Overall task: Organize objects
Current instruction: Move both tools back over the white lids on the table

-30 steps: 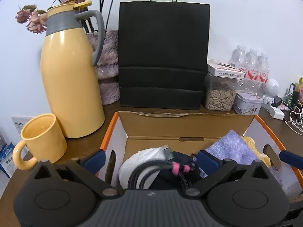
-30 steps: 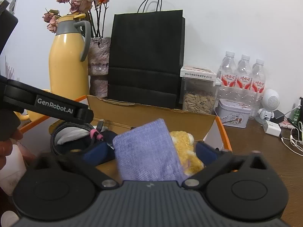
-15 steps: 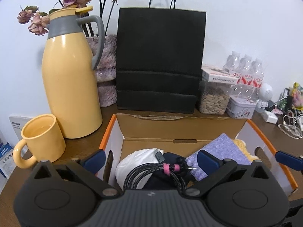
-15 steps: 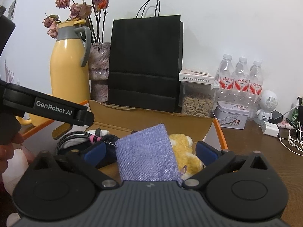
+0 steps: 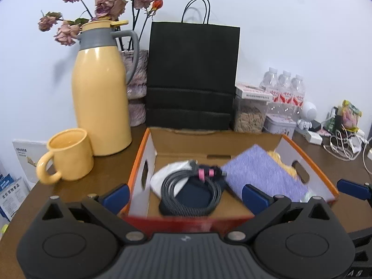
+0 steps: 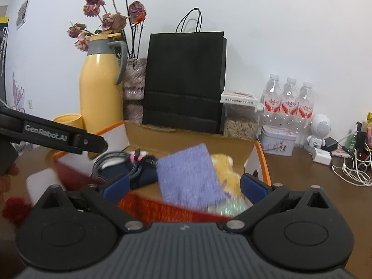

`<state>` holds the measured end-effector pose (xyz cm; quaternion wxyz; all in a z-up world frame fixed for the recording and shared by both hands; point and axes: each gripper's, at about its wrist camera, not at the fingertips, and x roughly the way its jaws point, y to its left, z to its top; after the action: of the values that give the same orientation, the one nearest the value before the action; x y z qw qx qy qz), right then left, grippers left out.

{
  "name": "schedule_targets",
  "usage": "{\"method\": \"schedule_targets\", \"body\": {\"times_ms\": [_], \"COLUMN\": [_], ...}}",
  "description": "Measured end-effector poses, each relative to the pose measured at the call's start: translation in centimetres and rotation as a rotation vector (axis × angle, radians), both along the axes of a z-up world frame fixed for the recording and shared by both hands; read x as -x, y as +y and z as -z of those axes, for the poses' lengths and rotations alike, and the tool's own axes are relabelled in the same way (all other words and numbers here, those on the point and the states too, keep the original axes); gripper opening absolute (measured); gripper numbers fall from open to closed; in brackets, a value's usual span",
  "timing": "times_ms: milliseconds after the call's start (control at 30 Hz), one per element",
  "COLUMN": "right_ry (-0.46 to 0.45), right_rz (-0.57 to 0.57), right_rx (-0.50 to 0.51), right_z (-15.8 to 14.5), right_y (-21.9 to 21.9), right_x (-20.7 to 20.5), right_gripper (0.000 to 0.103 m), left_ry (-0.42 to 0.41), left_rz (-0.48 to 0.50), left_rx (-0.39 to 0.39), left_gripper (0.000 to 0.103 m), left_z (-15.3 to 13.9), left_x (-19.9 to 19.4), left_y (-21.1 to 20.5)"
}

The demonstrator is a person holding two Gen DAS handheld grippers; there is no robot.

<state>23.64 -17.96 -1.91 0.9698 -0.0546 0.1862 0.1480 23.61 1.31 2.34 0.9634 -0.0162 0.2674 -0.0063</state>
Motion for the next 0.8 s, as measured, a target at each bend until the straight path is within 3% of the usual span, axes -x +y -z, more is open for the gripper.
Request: {"method": "schedule_targets", "body": {"times_ms": [333,800], "right_ry": [0.085,0.219], "right_rz": [0.003,0.019], "right_rx": [0.032,0.087], "right_z": [2.2,5.6], "right_y": [-1.6,-2.7], "right_x": [5.1,7.6], "right_gripper": [0.103,0.103], "left_ry": [0.052,0.17], "left_rz": [0.012,0.07], "left_rx": [-0.045,-0.071], "left_gripper": [0.103,0.103], "left_z": [2.6,6.3], "left_x": [5.9,8.9], "left_y": [0.5,0.4]}}
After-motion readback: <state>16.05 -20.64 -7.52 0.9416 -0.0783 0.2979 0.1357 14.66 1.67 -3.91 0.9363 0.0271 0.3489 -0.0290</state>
